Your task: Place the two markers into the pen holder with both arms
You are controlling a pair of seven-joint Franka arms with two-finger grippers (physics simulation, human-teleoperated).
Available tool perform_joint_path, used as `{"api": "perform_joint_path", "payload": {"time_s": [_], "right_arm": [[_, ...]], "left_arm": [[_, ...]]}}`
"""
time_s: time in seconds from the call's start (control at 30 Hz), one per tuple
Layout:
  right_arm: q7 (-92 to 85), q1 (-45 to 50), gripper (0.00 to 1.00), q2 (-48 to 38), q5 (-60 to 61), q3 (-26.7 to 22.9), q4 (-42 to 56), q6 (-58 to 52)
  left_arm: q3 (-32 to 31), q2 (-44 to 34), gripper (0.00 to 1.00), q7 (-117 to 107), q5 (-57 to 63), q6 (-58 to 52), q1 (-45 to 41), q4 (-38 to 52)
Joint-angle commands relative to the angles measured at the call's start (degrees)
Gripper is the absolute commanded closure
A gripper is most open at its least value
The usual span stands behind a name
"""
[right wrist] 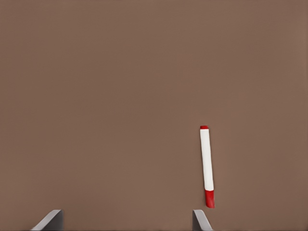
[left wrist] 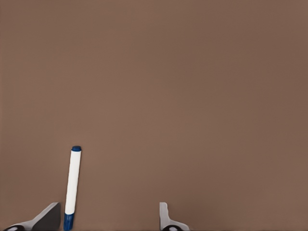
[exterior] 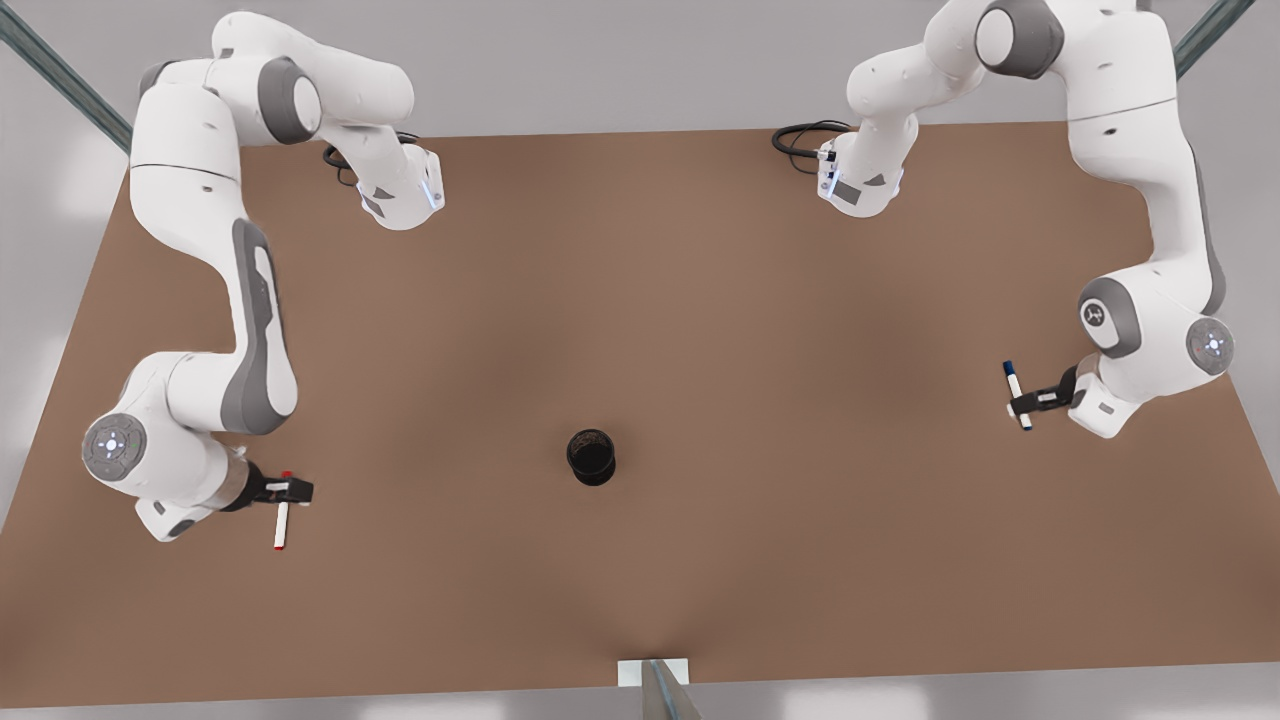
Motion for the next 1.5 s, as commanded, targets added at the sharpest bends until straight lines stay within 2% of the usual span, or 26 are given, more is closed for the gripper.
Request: {"api": "perform_joint_path", "payload": {"time_s": [0.0,0.1,0.17,0.43,0.47,0.5,0.53,0.57,0.6,0.73,1.07,1.2,1.33,1.4,1.47], "right_arm": [[-6.6,-0.9,0.0,2.2,0.1,-0.1,0.2,9.6],[-6.4,-1.9,0.0,5.1,0.1,0.0,0.1,10.3],[-7.7,-2.0,0.0,9.7,0.0,-0.1,3.7,11.3],[-10.8,-6.0,0.0,13.8,1.0,0.2,2.9,13.6],[-11.5,-6.5,0.01,14.2,1.0,0.2,2.4,13.7],[-11.9,-6.7,0.01,14.2,1.0,0.3,1.7,14.9],[-13.1,-6.9,0.03,14.3,1.0,0.3,1.0,16.5],[-13.8,-7.7,0.12,15.0,1.0,0.4,0.9,16.6],[-13.9,-7.7,0.19,15.3,1.0,0.4,0.8,16.6],[-16.0,-8.7,0.25,17.0,1.0,0.4,0.7,18.5],[-16.1,-8.1,0.79,17.2,1.0,0.4,-0.3,19.3],[-15.7,-7.9,0.79,17.1,1.0,0.4,-0.1,19.0],[-14.5,-6.1,0.79,14.2,0.9,0.5,0.1,15.9],[-13.4,-6.1,0.79,8.0,0.9,4.2,0.1,9.4],[-12.8,-6.2,0.79,3.5,0.9,10.0,-0.1,8.5]], "left_arm": [[0.0,-0.2,0.0,15.3,-0.1,11.6,0.7,-2.4],[0.1,0.6,0.0,20.3,-0.1,17.1,2.5,-6.2],[0.2,2.0,0.0,20.3,0.0,18.3,2.6,-8.1],[2.3,8.1,0.0,18.9,0.2,22.8,3.5,-8.3],[2.4,8.3,0.02,18.9,0.2,23.2,3.5,-8.5],[2.4,8.3,0.13,18.8,0.2,23.2,3.5,-8.7],[2.4,8.4,0.33,18.1,0.2,23.2,3.5,-8.8],[2.4,8.5,0.35,18.1,0.2,23.4,3.5,-9.1],[2.4,8.9,0.37,18.1,0.2,23.5,3.6,-9.1],[3.2,9.0,0.37,18.2,0.2,23.8,3.6,-9.0],[3.5,10.1,0.4,18.2,0.2,24.3,3.3,-8.3],[3.5,10.5,0.46,18.1,0.2,24.3,3.1,-8.0],[3.5,11.1,0.47,18.1,0.2,24.3,3.2,-8.0],[3.5,11.3,0.48,18.1,0.2,24.6,3.2,-7.9],[3.5,11.7,0.51,18.1,0.2,25.1,3.2,-8.0]]}}
